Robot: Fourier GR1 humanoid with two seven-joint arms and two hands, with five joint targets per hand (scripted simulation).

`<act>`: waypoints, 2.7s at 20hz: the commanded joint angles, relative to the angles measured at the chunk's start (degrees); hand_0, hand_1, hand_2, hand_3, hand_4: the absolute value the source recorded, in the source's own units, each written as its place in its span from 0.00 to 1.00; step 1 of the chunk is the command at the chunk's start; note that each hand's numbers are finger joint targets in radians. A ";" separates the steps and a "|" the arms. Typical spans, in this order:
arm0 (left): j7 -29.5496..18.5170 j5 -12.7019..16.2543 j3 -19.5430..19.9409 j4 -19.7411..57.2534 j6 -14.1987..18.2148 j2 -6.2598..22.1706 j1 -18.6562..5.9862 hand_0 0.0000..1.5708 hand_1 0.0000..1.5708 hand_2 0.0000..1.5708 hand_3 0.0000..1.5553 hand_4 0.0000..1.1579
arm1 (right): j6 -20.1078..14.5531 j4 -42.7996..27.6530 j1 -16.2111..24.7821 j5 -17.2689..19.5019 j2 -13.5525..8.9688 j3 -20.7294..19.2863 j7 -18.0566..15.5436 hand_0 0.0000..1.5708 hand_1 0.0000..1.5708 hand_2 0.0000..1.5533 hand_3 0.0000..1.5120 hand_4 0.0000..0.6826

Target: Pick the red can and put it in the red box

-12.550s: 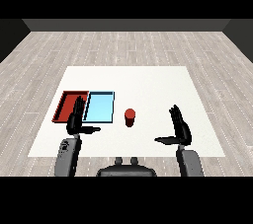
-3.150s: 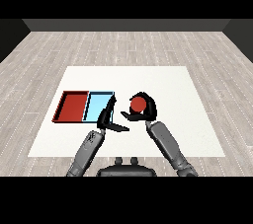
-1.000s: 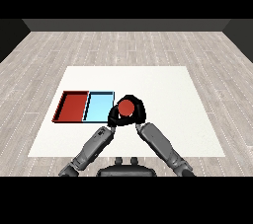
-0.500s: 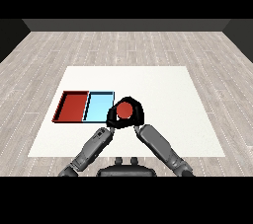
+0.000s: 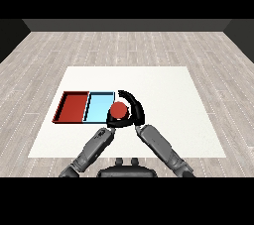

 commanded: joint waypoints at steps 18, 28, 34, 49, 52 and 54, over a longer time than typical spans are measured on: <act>0.99 -2.71 0.62 -1.75 4.28 -0.46 -0.82 1.00 1.00 0.99 0.94 0.98 | 9.04 -10.43 7.55 -1.73 -3.00 -9.38 3.75 0.00 0.00 0.00 0.00 0.00; 4.98 -6.10 14.63 -1.84 -2.87 5.90 -3.38 1.00 1.00 1.00 0.95 0.98 | 13.66 -19.02 17.67 -4.32 -7.78 -15.61 2.18 0.00 0.00 0.00 0.00 0.00; 14.25 -7.74 17.63 -10.14 -1.25 15.82 -0.45 1.00 1.00 1.00 0.96 0.97 | 16.31 -19.80 27.73 -6.45 -10.25 -19.08 -2.01 0.00 0.00 0.00 0.00 0.00; 20.86 -16.11 23.32 30.82 -8.09 31.33 -7.50 1.00 1.00 0.99 0.94 0.91 | 21.29 -13.27 25.99 -11.01 -12.88 -26.33 -2.34 0.00 0.00 0.00 0.00 0.00; 23.79 -18.09 22.86 40.62 -7.99 30.82 -10.98 0.96 0.96 0.91 0.88 0.84 | 20.22 -12.74 25.22 -10.20 -10.46 -24.90 -3.67 0.00 0.00 0.00 0.00 0.00; 22.78 -19.28 22.54 46.28 -10.10 31.59 -11.73 0.60 0.60 0.54 0.43 0.77 | 20.53 -11.22 25.00 -9.67 -11.43 -25.85 -3.92 0.00 0.00 0.00 0.00 0.00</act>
